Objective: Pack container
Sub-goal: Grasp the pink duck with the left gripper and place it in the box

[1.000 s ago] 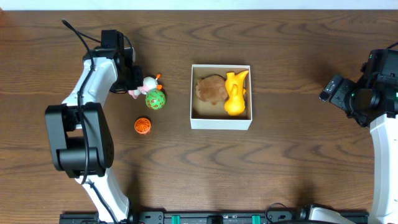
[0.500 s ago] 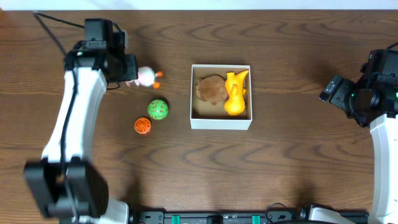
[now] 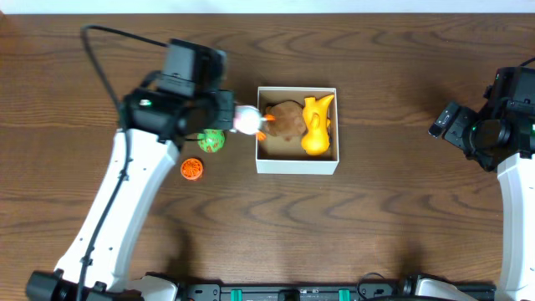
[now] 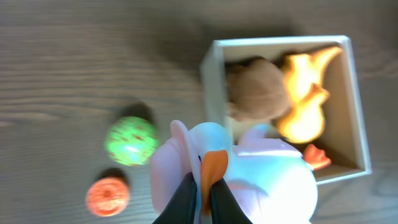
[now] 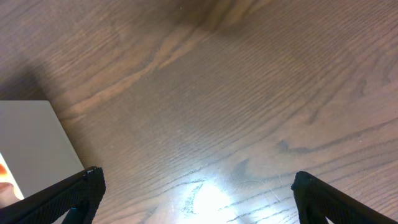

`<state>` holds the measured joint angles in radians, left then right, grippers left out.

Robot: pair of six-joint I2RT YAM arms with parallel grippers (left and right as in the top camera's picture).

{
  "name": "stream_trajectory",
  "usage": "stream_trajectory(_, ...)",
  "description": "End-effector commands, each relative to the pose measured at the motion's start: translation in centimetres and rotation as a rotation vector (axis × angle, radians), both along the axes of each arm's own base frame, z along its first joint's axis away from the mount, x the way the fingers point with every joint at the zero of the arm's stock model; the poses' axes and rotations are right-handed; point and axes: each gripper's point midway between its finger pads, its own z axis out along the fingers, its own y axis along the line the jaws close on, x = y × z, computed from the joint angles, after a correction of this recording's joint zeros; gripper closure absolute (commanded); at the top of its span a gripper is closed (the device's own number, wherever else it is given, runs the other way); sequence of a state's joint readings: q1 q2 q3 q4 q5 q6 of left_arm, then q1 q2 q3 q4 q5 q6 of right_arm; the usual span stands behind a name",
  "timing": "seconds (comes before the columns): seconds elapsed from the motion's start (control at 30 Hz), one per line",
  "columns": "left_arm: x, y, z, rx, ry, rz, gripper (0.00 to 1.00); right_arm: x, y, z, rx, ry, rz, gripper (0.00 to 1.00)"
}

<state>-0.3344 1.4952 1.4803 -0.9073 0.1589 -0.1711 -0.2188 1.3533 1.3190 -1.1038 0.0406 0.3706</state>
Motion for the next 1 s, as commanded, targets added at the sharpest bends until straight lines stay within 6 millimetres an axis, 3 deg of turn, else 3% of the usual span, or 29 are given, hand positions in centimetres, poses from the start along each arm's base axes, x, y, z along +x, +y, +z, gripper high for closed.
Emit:
stream_trajectory(0.0,-0.2,-3.3,-0.7,-0.036,0.018,-0.023,0.94,-0.1,-0.4,-0.1,-0.007,0.008,0.000,0.01)
stream_trajectory(0.27,0.1,-6.3,-5.9,0.059,0.108,-0.011,0.94,-0.1,-0.3,-0.1,-0.006,0.012,0.000,0.01)
stream_trajectory(0.47,1.0,-6.8,-10.2,0.109,0.181,0.003,0.94,-0.2,-0.3,-0.1,-0.005,0.014,0.000,0.01)
stream_trajectory(0.67,1.2,-7.0,-11.6,0.123,0.205,0.003,0.94,-0.2,-0.3,-0.1,-0.005,0.015,0.000,0.01)
stream_trajectory(0.97,0.0,-6.3,-12.5,0.147,0.272,0.029,0.94,-0.1,-0.3,-0.1,-0.006,0.012,0.000,0.01)
